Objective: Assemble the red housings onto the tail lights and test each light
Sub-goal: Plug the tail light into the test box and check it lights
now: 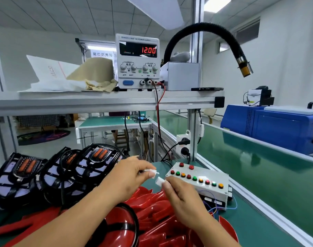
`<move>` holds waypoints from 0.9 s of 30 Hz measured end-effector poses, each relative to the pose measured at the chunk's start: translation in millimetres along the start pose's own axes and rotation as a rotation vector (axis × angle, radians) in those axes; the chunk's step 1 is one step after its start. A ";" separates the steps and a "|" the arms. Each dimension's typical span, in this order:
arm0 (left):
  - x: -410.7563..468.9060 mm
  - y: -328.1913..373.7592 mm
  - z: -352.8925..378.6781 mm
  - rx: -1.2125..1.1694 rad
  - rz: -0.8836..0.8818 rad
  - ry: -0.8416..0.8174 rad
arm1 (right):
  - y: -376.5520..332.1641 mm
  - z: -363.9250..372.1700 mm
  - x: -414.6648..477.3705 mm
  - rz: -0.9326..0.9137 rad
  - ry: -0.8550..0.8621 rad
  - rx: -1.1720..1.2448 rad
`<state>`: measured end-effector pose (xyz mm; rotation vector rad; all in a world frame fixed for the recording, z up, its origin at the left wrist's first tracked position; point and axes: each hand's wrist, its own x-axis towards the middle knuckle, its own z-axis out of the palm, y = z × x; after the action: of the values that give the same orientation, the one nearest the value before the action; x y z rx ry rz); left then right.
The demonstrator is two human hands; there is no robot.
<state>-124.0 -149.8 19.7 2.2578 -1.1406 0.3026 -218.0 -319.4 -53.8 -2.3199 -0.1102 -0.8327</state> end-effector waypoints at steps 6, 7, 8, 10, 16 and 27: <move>-3.8 4.2 4.1 0.051 -0.036 -0.021 | 3.3 -0.6 1.7 -0.009 0.002 -0.020; -4.4 4.9 5.2 0.023 -0.050 -0.015 | 3.7 -0.2 1.6 -0.023 0.003 -0.033; -5.0 4.8 6.5 -0.021 -0.072 -0.007 | 3.9 0.4 1.5 -0.037 0.004 -0.041; -6.3 4.7 8.9 -0.169 -0.138 0.002 | 4.8 1.8 1.5 -0.054 0.011 -0.048; -8.6 4.2 11.0 -0.397 -0.180 0.013 | 4.4 2.7 0.4 -0.075 0.045 -0.044; -9.5 2.4 13.3 -0.399 -0.167 -0.001 | -0.2 -0.3 0.5 -0.098 0.051 -0.055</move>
<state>-132.5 -152.5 5.8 1.9804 -0.9107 0.0037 -217.8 -319.5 -53.2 -2.3584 -0.1826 -0.9538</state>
